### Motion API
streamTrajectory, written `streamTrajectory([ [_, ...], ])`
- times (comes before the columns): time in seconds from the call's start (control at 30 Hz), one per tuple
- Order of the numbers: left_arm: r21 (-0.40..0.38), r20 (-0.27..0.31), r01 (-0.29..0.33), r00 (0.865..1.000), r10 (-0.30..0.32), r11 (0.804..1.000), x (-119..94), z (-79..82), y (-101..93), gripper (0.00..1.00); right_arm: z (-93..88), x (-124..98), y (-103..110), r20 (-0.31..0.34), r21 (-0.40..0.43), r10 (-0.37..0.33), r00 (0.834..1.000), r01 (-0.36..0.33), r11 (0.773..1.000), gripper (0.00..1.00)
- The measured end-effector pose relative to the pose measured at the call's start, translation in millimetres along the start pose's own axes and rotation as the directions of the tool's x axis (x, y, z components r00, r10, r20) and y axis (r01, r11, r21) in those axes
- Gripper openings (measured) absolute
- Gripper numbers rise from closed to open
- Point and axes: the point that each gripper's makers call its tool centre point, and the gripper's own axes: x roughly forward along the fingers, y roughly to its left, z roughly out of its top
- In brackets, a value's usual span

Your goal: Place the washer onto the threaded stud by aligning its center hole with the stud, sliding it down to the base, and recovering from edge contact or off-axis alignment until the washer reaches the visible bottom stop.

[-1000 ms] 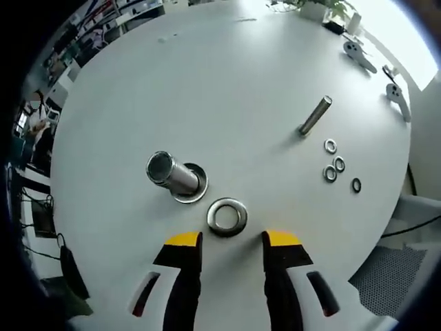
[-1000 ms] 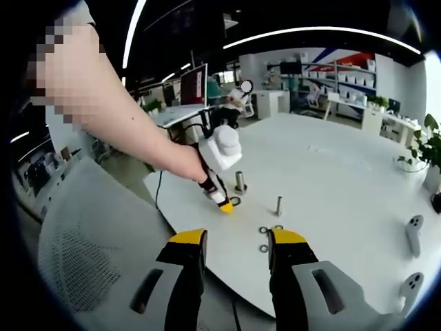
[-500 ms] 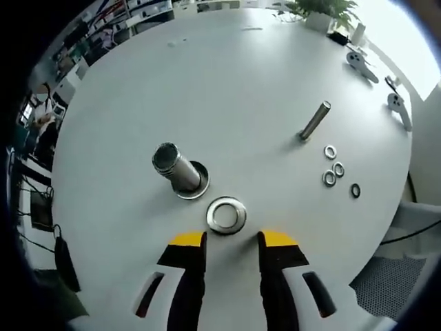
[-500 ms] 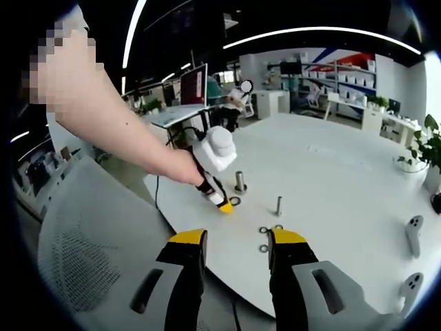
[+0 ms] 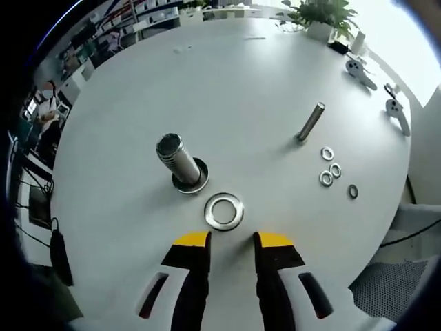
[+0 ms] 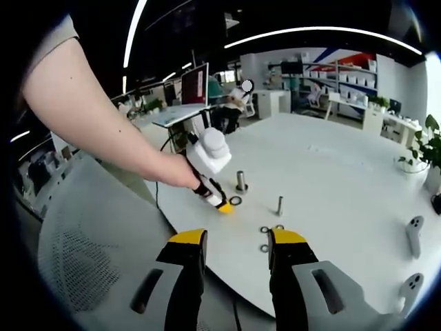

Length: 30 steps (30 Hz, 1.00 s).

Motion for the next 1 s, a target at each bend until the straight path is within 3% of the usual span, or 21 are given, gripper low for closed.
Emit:
streamTrajectory([
  [0.23,-0.015,-0.014,0.007,1.0,-0.007,1.0,0.7,2.6,0.5,0.24,-0.2,0.2,0.1,-0.002,0.001,0.001,1.0,-0.001,1.0,0.37],
  [0.33,-0.107,0.02,0.029,0.999,-0.027,0.994,1.8,9.7,-1.4,0.34,-0.2,0.0,-0.6,0.0,0.002,-0.003,1.0,0.003,1.0,0.37],
  [0.67,-0.042,-0.018,-0.015,1.0,0.014,0.999,7.6,20.7,9.1,0.29,0.4,-1.2,-3.5,0.005,0.008,-0.018,1.0,0.018,1.0,0.37],
  [0.73,-0.02,-0.051,-0.017,0.999,0.016,1.0,7.3,19.6,9.0,0.27,0.9,-1.3,-4.1,0.006,0.008,-0.021,1.0,0.021,1.0,0.37],
  [1.0,0.071,-0.127,0.025,0.992,-0.015,0.997,9.2,21.9,6.7,0.22,2.0,-1.7,-4.4,0.011,0.011,-0.024,1.0,0.024,1.0,0.37],
])
